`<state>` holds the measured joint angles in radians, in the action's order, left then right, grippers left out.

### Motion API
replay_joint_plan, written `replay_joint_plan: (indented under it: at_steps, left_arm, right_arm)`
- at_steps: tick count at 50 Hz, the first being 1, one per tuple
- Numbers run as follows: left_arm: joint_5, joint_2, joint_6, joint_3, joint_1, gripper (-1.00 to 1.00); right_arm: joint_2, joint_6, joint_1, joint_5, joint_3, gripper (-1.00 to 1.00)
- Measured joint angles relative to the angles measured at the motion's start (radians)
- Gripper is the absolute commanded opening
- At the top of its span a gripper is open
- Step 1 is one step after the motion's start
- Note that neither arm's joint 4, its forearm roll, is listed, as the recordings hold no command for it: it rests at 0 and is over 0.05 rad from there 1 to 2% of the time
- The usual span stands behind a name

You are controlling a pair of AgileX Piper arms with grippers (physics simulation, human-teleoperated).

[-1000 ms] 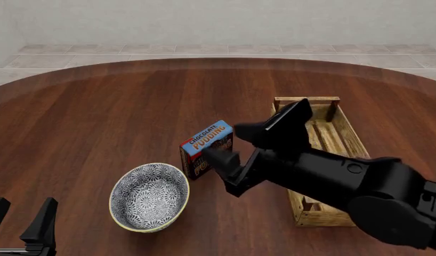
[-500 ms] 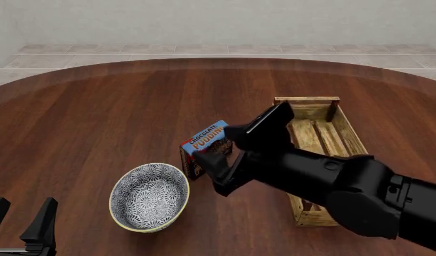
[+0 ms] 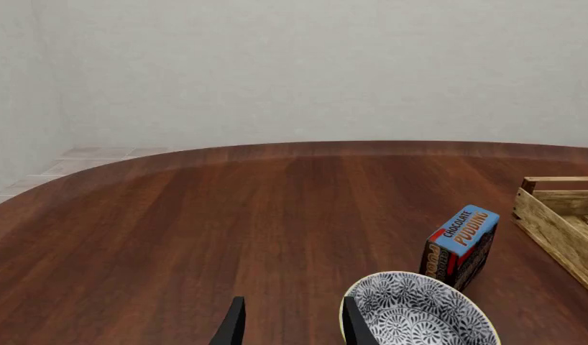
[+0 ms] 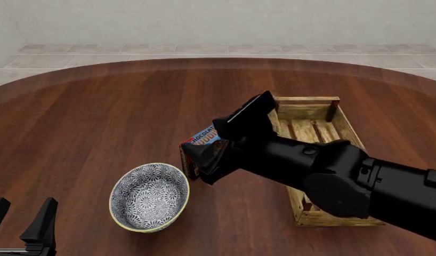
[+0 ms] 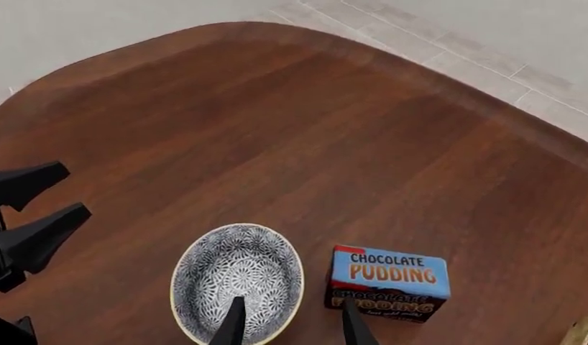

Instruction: Pick up the bowl on the left and put it in the tray.

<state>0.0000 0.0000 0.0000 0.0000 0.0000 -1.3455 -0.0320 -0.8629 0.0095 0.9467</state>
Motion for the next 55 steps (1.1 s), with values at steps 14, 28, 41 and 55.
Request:
replay_joint_plan:
  at_steps: [14, 28, 41, 55]
  left_arm:
    - [0.0, 0.0, 0.0, 0.0, 0.0, 1.0]
    - [0.0, 0.0, 0.0, 0.0, 0.0, 1.0]
    - [0.0, 0.0, 0.0, 0.0, 0.0, 1.0]
    - [0.0, 0.0, 0.0, 0.0, 0.0, 1.0]
  right_arm:
    - [-0.051, -0.011, 0.002, -0.015, 0.017, 1.0]
    - [-0.088, -0.022, 0.002, -0.038, 0.02, 1.0]
    - [-0.113, -0.035, -0.015, -0.058, 0.013, 1.0]
    - [-0.15, -0.032, -0.019, -0.079, 0.01, 1.0]
